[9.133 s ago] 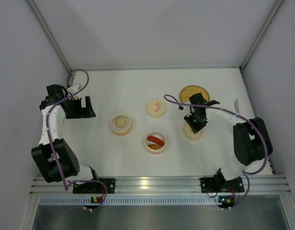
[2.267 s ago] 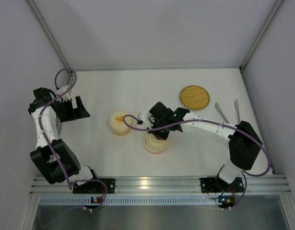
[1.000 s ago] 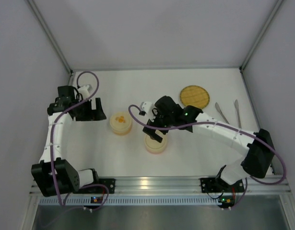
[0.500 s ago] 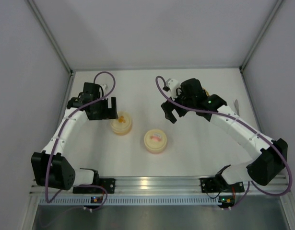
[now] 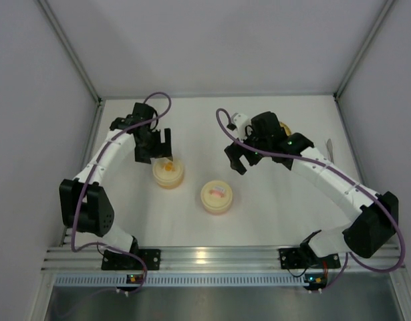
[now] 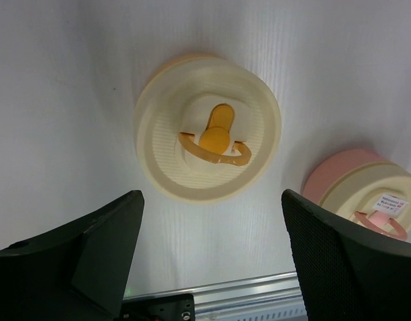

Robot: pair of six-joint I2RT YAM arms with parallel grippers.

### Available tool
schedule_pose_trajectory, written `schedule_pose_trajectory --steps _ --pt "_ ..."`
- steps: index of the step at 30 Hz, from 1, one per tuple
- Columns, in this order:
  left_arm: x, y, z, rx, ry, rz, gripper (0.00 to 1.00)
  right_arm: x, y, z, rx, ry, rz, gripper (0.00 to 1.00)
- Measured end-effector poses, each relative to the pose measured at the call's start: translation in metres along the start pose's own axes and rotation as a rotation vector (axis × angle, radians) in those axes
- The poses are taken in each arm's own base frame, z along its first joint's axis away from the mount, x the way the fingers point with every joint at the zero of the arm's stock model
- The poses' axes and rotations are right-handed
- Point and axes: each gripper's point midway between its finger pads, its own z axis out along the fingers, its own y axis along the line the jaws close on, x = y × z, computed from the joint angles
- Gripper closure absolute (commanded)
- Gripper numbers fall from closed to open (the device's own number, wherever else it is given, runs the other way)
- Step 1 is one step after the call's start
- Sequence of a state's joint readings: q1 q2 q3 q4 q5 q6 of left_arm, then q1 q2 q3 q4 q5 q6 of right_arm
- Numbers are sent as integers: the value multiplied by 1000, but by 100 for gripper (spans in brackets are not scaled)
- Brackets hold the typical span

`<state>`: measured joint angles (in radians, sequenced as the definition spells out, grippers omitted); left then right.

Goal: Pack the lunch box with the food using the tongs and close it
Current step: Adjust the box lid on the packing box.

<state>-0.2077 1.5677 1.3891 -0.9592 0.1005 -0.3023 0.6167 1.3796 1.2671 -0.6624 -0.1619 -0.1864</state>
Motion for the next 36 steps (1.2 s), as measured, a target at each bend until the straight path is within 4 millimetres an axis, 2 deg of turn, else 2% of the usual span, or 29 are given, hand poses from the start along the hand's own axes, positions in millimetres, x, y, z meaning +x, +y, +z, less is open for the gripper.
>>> schedule_pose_trajectory --steps 2,7,14,17,19,27,36 --pt "5 -5 4 -8 20 19 14 4 0 1 0 8 3 1" --pt "13 -19 7 -6 35 63 15 16 0 5 -3 37 17 0" --pt "20 -12 31 -49 104 60 16 20 0 7 -6 46 21 0" --pt "23 -11 37 -56 126 57 25 22 0 7 -8 51 23 1" --pt "23 -11 39 -59 132 55 28 24 1 8 -12 54 25 1" --pt "13 -15 41 -53 119 57 30 26 2 9 -22 59 29 1" --pt "16 -13 47 -60 145 56 36 26 2 9 -24 58 31 1"
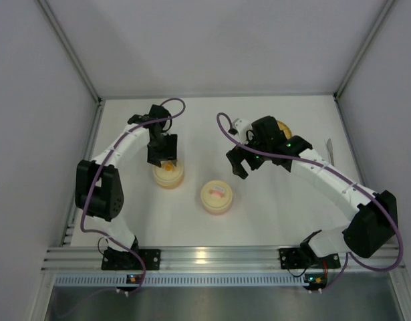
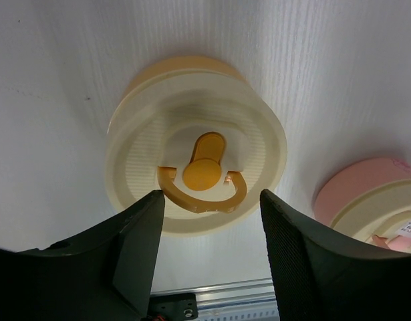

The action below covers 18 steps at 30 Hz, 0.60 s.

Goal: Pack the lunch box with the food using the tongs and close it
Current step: Adjust the box lid on the packing box.

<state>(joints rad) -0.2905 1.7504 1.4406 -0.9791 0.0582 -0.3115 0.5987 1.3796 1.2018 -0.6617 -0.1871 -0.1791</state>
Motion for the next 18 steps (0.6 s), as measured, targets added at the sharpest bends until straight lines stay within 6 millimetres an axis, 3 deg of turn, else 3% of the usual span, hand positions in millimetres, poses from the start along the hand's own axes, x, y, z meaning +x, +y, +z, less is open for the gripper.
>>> schedule_pose_trajectory --steps 10,18 --pt "2 -2 2 12 15 7 51 4 1 2 -4 8 2 1" --pt "-3 -5 4 25 20 27 75 4 2 3 -14 10 3 1"
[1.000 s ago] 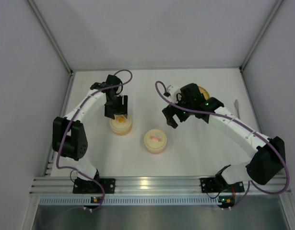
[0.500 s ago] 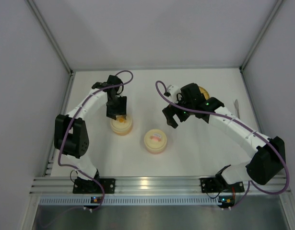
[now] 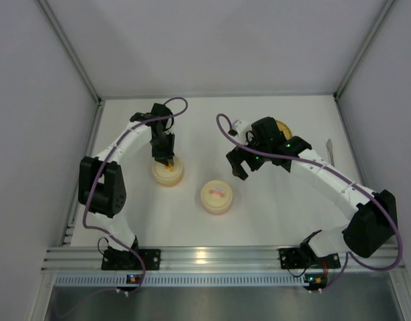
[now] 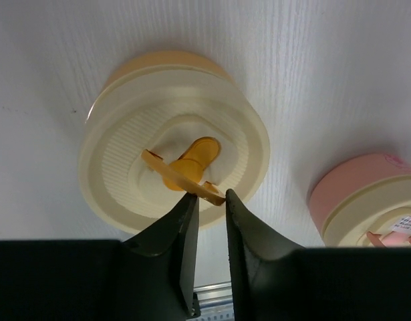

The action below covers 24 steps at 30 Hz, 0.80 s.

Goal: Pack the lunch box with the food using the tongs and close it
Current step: Adjust the box lid on the packing box.

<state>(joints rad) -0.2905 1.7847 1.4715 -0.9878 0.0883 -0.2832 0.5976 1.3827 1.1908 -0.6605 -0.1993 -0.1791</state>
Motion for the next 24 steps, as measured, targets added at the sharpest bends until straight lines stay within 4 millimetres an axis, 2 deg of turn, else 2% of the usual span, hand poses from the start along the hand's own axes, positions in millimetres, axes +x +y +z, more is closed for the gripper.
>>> schedule_pose_trajectory --steps 6,18,24 --pt "-10 -1 4 -2 4 45 100 0 1 0 -5 -1 0 1" --pt "-13 3 6 0 22 156 100 7 2 3 -13 16 4 1" --pt "-16 2 -7 11 -12 199 100 7 3 3 -15 16 5 1"
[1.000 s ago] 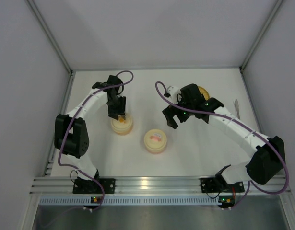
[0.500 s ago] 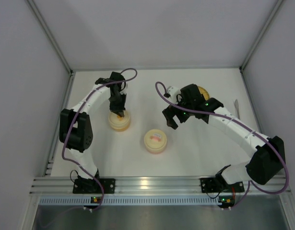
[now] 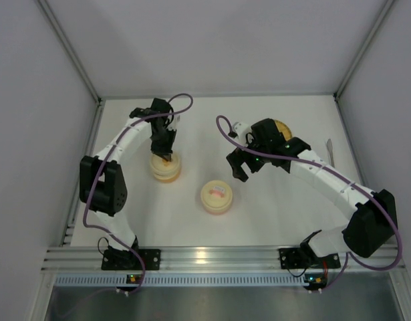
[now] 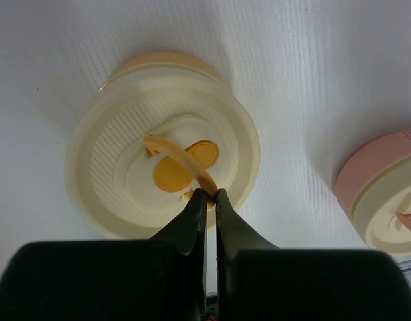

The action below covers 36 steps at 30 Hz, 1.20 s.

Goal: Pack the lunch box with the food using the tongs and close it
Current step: Adjust the box lid on the packing box.

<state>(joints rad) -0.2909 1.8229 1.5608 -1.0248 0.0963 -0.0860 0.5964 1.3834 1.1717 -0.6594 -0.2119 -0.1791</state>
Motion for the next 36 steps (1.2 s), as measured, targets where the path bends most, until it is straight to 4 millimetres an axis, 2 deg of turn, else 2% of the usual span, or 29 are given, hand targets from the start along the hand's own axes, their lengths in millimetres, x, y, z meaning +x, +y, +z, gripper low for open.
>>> schedule_pose_trajectory --steps 4,8,18,22,28,32,36 --pt "-2 -1 -16 3 -45 17 100 0 0 0 -1 0 0 1" --pt "1 0 -23 0 -59 26 100 0 0 0 -2 0 0 1" --pt "21 -2 -10 55 -4 57 100 0 0 0 -3 -1 0 1" --pt "18 2 -11 112 -25 47 100 0 1 0 -4 -1 0 1" --pt "5 15 -23 151 -104 27 100 0 2 0 -10 -1 0 1" --pt "1 10 -26 175 -126 48 100 0 2 0 -14 -2 1 1" --pt "6 7 -21 191 -114 52 100 0 3 1 -17 -1 1 1"
